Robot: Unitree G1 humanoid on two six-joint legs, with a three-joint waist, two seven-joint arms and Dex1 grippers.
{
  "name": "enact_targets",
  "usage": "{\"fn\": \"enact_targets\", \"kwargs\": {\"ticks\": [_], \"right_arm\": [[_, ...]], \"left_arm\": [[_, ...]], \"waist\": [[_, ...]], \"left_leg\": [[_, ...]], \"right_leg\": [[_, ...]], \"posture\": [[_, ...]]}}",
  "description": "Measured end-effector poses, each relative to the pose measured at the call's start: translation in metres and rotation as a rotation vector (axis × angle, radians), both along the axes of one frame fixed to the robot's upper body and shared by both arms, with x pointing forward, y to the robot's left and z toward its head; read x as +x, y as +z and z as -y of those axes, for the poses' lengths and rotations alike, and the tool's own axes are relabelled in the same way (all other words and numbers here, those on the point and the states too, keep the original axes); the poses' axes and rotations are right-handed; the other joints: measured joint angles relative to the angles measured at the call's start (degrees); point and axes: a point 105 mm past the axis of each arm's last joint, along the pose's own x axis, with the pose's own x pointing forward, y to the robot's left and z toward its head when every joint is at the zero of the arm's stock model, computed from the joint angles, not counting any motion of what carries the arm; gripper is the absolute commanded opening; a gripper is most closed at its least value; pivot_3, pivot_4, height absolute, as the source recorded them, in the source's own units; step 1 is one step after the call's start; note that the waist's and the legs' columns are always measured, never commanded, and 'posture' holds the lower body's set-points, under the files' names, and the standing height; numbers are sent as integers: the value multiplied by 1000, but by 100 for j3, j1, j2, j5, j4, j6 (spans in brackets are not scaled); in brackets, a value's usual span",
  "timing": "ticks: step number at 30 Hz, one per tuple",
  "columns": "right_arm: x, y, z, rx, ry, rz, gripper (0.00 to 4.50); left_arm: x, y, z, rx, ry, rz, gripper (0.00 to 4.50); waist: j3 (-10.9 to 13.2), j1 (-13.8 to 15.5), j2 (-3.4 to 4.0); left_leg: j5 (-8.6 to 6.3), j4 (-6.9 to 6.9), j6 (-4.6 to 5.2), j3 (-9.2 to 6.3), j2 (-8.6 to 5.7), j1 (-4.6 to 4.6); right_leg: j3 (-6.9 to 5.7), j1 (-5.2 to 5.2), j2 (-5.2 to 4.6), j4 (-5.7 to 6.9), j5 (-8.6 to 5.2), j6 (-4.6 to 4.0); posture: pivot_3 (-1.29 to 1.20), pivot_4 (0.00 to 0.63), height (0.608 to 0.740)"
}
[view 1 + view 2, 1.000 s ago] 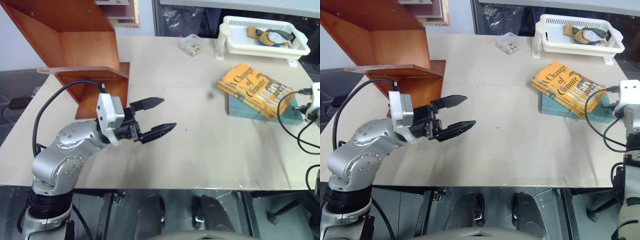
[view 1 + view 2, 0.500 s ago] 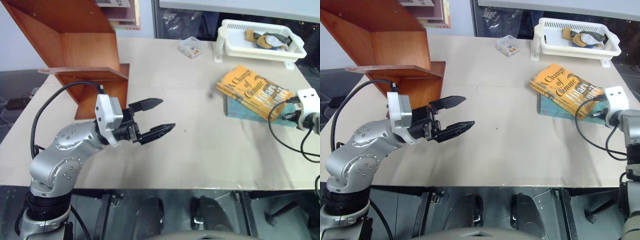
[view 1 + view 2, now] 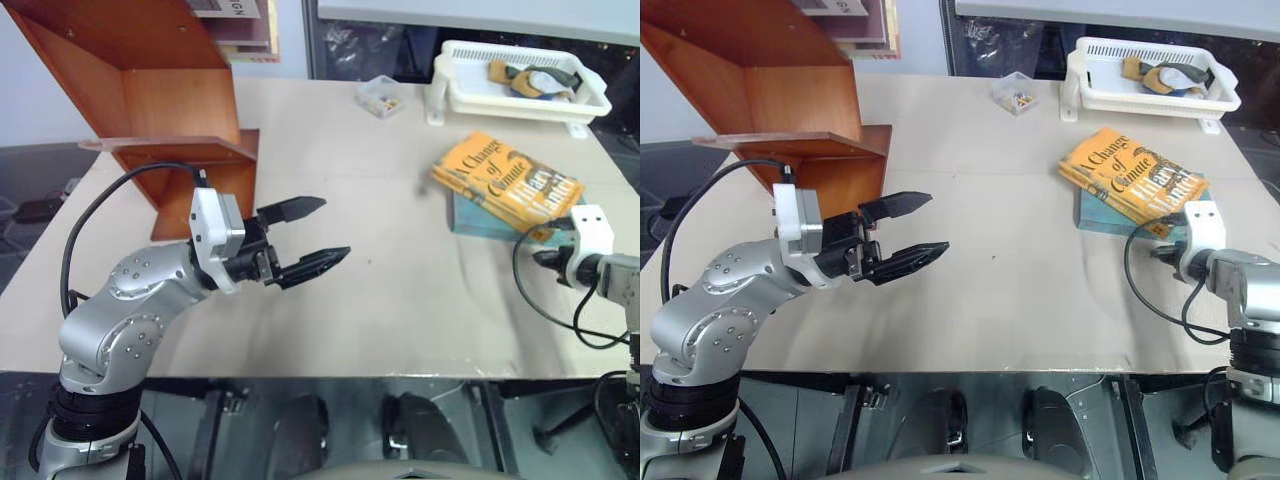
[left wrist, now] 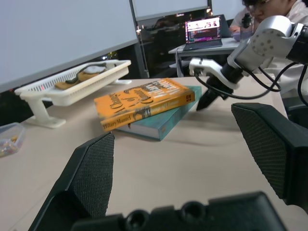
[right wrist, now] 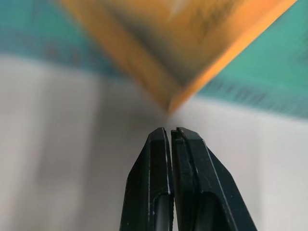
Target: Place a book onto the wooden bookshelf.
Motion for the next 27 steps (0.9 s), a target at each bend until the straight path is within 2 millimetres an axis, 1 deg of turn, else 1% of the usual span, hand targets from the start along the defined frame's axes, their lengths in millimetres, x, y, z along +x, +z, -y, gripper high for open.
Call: {"fn": "enact_targets", "kwargs": {"ticks": [2, 4, 6, 9, 11, 14, 15, 16, 18, 20, 21, 22, 24, 27], "right_arm": [[-2, 15, 16, -52, -91, 63, 191], [-5, 25, 27, -74, -153, 96, 191], [-8, 29, 29, -75, -167, 99, 191], [-13, 38, 24, -70, -150, 92, 191], [-14, 44, 25, -71, -163, 101, 191], [-9, 51, 36, -83, -218, 135, 191], [-4, 49, 46, -88, -257, 143, 191], [-3, 47, 49, -92, -273, 142, 191], [7, 38, 60, -100, -305, 130, 191], [22, 20, 71, -122, -325, 101, 191], [28, 11, 74, -126, -326, 82, 191], [30, 7, 75, -129, -325, 72, 191], [36, 3, 80, -148, -312, 59, 191], [39, 2, 84, -149, -271, 46, 191]], "left_arm": [[0, 0, 0, 0, 1, 0, 4500], [0, 0, 0, -1, 0, 0, 4500], [0, 1, 0, -4, -5, 1, 4500], [-1, 2, 1, -9, -16, 3, 4500], [-2, 2, 2, -9, -22, 3, 4500], [-2, 3, 3, -11, -30, 8, 4500], [-2, 4, 4, -13, -35, 12, 4500], [-2, 5, 5, -14, -37, 14, 4500], [-2, 5, 6, -15, -41, 14, 4500], [-1, 7, 6, -16, -45, 19, 4500], [-1, 8, 6, -16, -45, 22, 4500], [-1, 8, 6, -16, -45, 22, 4500], [-1, 7, 6, -15, -42, 15, 4500], [-2, 5, 5, -19, -35, 3, 4500]], "waist": [[1, 19, 1], [1, 23, 2], [2, 22, 4], [4, 16, 9], [5, 1, 9], [4, -11, 8], [4, -19, 8], [4, -16, 8], [4, -33, 8], [5, -55, 9], [6, -64, 10], [6, -67, 11], [9, -75, 15], [9, -72, 15]], "left_leg": [[1, 0, -1, -2, 0, -20], [2, 0, -3, -1, -1, -38], [6, 0, -9, 0, -1, -43], [2, 0, -1, -2, 0, -41], [1, 0, 0, -1, 0, -40], [1, 2, 1, -1, -1, -39], [1, 2, 1, -2, -2, -40], [1, 2, 1, -2, -3, -41], [2, 2, 1, 0, -4, -41], [2, 1, 1, 3, -6, -40], [2, 0, 1, 4, -6, -40], [2, -1, 1, 5, -6, -39], [3, -2, 0, 7, -6, -38], [15, -3, -21, 8, -6, -38]], "right_leg": [[-4, -16, 1, -4, 1, -2], [-4, -33, 1, -4, 2, -2], [-3, -38, 1, -3, 2, -1], [-4, -38, 3, -1, 1, 0], [-3, -38, 2, -1, 0, 2], [-3, -37, 2, -1, 0, 2], [-3, -37, 2, -1, 0, 2], [-3, -37, 2, -1, 0, 2], [0, -37, 2, -1, 1, 2], [2, -38, 2, -1, 1, 1], [4, -39, 3, -1, 2, 1], [6, -39, 4, -1, 2, 1], [9, -40, 4, -1, 4, -3], [10, -39, 3, -2, 5, -3]], "posture": [[0, 150, 740], [0, 150, 740], [0, 150, 740], [0, 150, 740], [0, 150, 740], [0, 150, 740], [0, 150, 740], [0, 150, 740], [0, 150, 740], [0, 150, 740], [0, 150, 740], [0, 150, 740], [0, 150, 740], [0, 150, 740]]}}
